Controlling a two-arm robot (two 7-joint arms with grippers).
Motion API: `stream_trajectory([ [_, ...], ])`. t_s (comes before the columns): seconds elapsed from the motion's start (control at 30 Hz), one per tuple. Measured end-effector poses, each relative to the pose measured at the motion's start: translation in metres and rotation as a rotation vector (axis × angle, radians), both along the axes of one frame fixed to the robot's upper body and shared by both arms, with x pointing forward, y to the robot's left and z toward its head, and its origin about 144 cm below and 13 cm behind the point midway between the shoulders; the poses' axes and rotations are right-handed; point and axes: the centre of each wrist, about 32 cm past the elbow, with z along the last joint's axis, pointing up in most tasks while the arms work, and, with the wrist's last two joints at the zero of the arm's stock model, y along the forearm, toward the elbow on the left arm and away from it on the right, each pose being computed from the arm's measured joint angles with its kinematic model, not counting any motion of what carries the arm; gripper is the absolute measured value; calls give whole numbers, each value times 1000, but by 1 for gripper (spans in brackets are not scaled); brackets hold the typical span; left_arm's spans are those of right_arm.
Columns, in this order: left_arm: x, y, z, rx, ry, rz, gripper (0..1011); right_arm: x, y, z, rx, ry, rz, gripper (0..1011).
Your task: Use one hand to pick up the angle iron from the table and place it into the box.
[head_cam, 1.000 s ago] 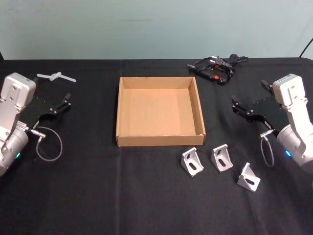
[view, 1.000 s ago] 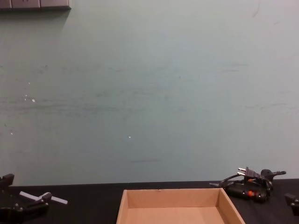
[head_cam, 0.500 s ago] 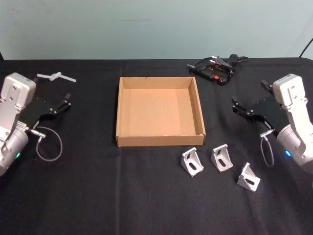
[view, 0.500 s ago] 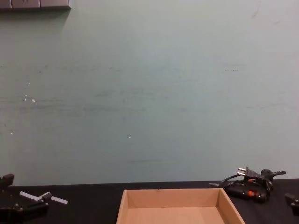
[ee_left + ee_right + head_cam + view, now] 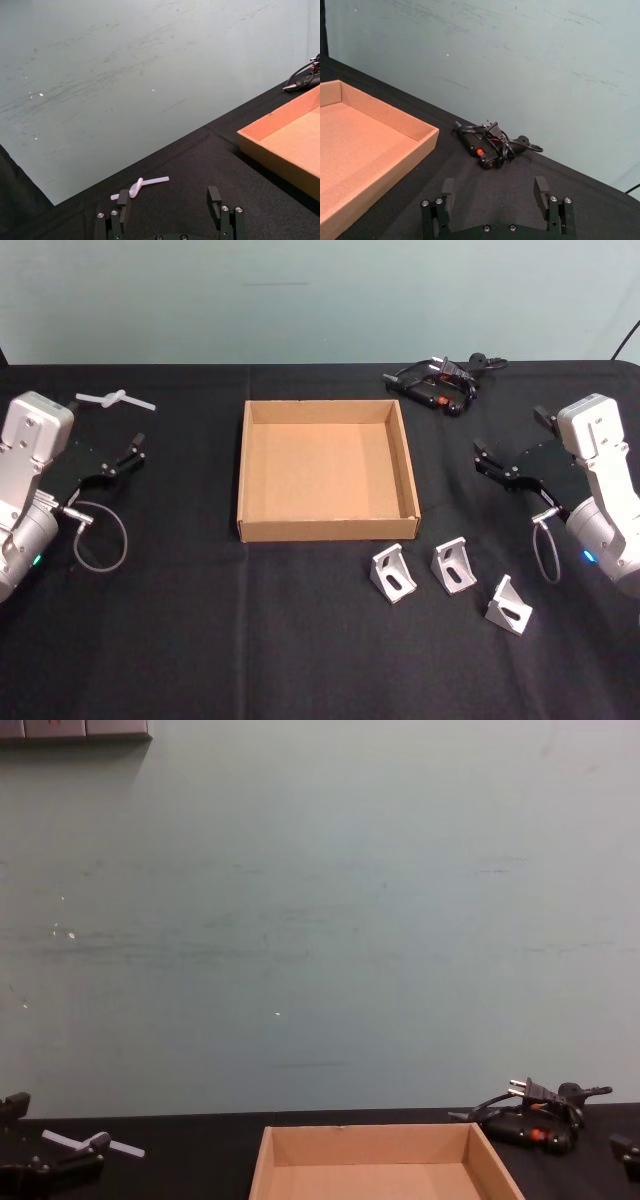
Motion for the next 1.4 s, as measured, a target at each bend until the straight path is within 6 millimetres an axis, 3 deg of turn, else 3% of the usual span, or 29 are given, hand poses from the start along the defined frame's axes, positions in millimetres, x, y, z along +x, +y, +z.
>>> stream_trajectory([
  [1.1, 0, 0, 0, 0, 0, 0, 1005, 0, 0, 0, 0, 0, 0, 1000],
  [1.4, 0, 0, 0, 0, 0, 0, 1005, 2, 2, 11, -13, -11, 9, 1000],
])
